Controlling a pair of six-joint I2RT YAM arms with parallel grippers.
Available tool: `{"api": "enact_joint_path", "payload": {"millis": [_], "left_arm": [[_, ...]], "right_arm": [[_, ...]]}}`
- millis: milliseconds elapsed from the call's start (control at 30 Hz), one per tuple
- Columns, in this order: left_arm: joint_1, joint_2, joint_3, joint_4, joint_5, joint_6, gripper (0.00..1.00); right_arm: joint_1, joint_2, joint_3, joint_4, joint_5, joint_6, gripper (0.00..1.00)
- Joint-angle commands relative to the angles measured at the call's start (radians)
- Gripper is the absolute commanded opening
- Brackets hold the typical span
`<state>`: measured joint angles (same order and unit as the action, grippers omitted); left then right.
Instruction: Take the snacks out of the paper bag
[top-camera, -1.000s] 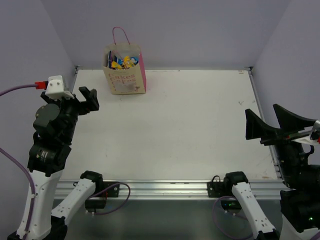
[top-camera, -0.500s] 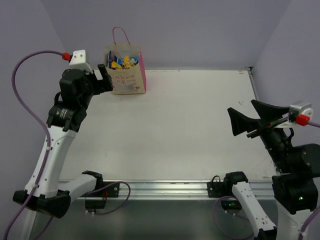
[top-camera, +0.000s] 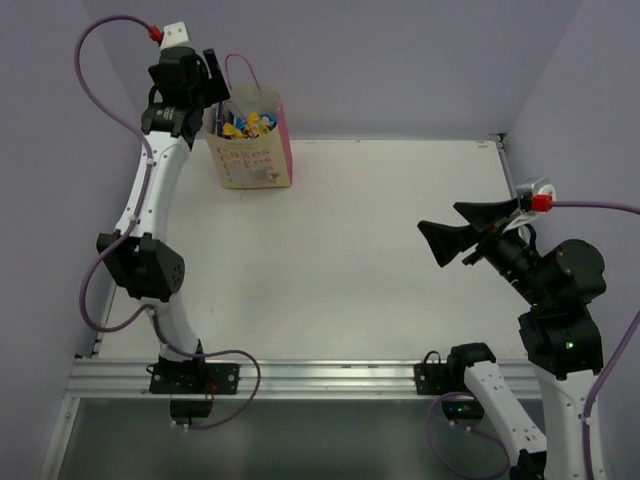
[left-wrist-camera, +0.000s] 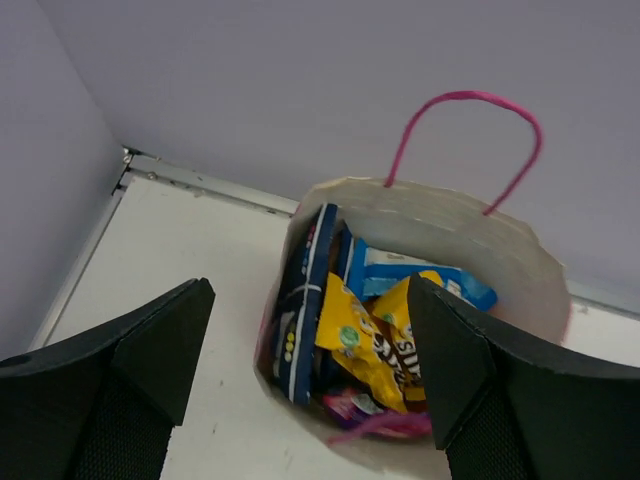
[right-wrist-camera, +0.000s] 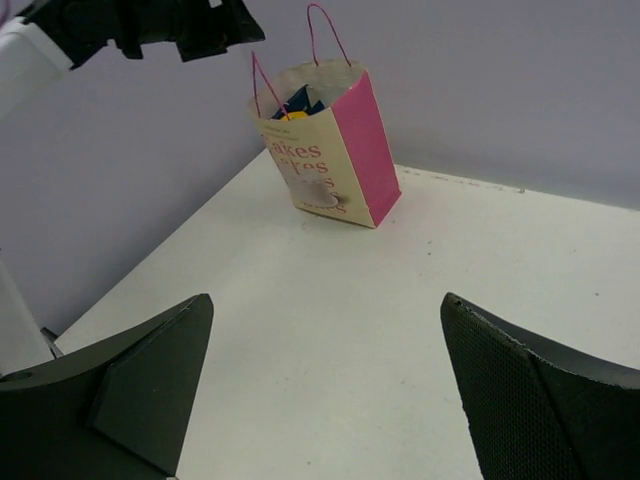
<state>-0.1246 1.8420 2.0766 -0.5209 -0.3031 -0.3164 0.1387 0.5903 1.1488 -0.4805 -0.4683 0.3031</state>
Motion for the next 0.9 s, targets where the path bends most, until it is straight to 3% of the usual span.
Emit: {"api": "enact_joint_path", "payload": {"millis": [0, 133, 400, 433, 467, 567, 867], "left_arm": [[0.034, 0.126, 0.156, 0.002, -0.013, 0.080, 0.85], [0.043, 0.278, 0.234, -0.022, 0.013, 0.148, 0.72], [0.051, 0.361, 0.191, 0.010, 0.001, 0.146, 0.41], [0.051, 0.364, 0.194, 0.007, 0.001, 0.146, 0.35], [0.051, 0.367, 0.195, 0.004, -0.004, 0.145, 0.21], [0.051, 0.347, 0.200, -0.028, -0.004, 0.131, 0.00], [0.043, 0.106, -0.016, -0.149, 0.096, 0.014, 0.00]], "right_arm": [[0.006, -0.020, -0.007, 0.063, -0.036, 0.002, 0.99], [0.006, -0.038, -0.046, 0.069, 0.000, 0.001, 0.99], [0.013, -0.026, -0.073, 0.080, 0.005, -0.006, 0.99], [0.013, -0.023, -0.075, 0.080, 0.003, -0.005, 0.99], [0.013, -0.018, -0.075, 0.080, 0.002, -0.005, 0.99], [0.013, -0.014, -0.064, 0.077, 0.005, -0.005, 0.99], [0.013, -0.026, -0.063, 0.086, -0.007, -0.001, 0.99]]}}
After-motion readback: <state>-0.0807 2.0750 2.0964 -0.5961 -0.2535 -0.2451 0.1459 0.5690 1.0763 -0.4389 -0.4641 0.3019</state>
